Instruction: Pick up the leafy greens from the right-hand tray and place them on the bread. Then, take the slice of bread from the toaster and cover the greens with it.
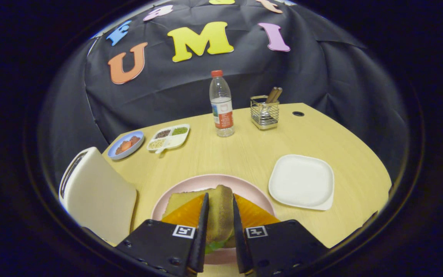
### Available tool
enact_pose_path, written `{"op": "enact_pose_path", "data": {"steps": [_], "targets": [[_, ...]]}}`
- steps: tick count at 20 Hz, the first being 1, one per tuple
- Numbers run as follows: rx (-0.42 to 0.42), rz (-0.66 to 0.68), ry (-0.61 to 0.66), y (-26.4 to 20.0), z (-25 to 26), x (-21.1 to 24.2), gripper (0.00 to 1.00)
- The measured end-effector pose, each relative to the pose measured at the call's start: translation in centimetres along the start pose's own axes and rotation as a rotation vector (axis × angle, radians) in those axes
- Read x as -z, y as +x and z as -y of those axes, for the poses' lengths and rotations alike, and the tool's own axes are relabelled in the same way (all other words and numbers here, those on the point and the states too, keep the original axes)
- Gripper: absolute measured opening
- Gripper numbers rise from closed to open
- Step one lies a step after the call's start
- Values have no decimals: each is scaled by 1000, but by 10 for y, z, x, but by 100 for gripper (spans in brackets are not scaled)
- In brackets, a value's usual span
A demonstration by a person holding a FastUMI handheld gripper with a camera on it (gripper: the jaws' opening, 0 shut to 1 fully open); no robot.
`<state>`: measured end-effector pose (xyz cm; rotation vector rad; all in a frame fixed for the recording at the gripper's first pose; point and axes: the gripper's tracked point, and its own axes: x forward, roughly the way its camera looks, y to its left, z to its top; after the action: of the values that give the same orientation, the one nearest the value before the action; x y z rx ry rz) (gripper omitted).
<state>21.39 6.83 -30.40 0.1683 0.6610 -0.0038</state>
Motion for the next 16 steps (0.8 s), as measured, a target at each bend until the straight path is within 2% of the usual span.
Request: {"op": "enact_pose_path", "data": {"steps": [4, 5, 6, 8, 12, 15, 16], "targets": [[6, 7, -5, 7, 9, 6, 33], [6, 6, -7, 8, 10, 9, 43], [15, 9, -7, 8, 12, 10, 43], [18, 18, -15, 8, 15, 9, 51], [53, 53, -58, -3, 18, -1, 55], [58, 135, -98, -29, 11, -21, 68], [60, 162, -103, -41, 8, -26, 69]]}}
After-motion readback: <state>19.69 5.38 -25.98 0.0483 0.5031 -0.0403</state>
